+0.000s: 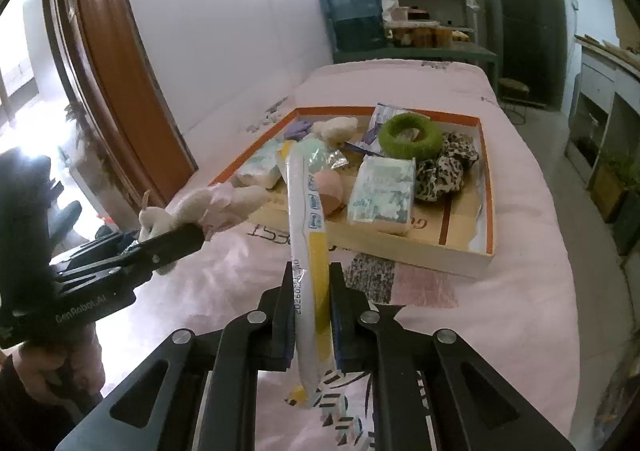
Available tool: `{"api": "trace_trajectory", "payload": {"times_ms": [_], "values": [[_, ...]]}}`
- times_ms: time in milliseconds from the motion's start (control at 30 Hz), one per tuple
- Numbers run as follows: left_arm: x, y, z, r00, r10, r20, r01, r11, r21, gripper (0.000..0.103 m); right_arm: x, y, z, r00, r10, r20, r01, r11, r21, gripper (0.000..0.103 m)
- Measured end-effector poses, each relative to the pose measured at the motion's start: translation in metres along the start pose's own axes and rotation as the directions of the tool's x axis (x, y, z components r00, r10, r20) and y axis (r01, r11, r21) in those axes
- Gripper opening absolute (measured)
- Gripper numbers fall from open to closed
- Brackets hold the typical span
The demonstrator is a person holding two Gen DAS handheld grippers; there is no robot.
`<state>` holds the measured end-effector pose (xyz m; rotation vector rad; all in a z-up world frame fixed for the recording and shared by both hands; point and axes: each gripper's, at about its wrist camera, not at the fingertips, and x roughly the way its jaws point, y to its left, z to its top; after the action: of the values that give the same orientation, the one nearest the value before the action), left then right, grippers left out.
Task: Organize soft objects
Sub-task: 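Carry the bunny plush and wipes pack over the box with both tools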
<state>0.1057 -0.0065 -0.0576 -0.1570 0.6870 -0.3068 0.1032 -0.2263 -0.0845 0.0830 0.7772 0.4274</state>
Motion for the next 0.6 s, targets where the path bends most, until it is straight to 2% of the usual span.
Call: {"api": "trace_trajectory", "payload": {"times_ms": [400, 600], "values": [[-0.002, -0.006, 0.025, 0.999, 0.03, 0.045, -0.031, 0.999, 0.016, 0.043, -0.019, -0.004, 0.023, 0.998, 0.007, 0.065, -0.006, 1.0, -0.006, 0.014], [0.002, -0.01, 0.048, 0.995, 0.051, 0.085, -0.053, 0.998, 0.027, 0.043, -0.021, -0.017, 0.043, 0.994, 0.03, 0.102, -0.034, 0.999, 0.039, 0.014]]}}
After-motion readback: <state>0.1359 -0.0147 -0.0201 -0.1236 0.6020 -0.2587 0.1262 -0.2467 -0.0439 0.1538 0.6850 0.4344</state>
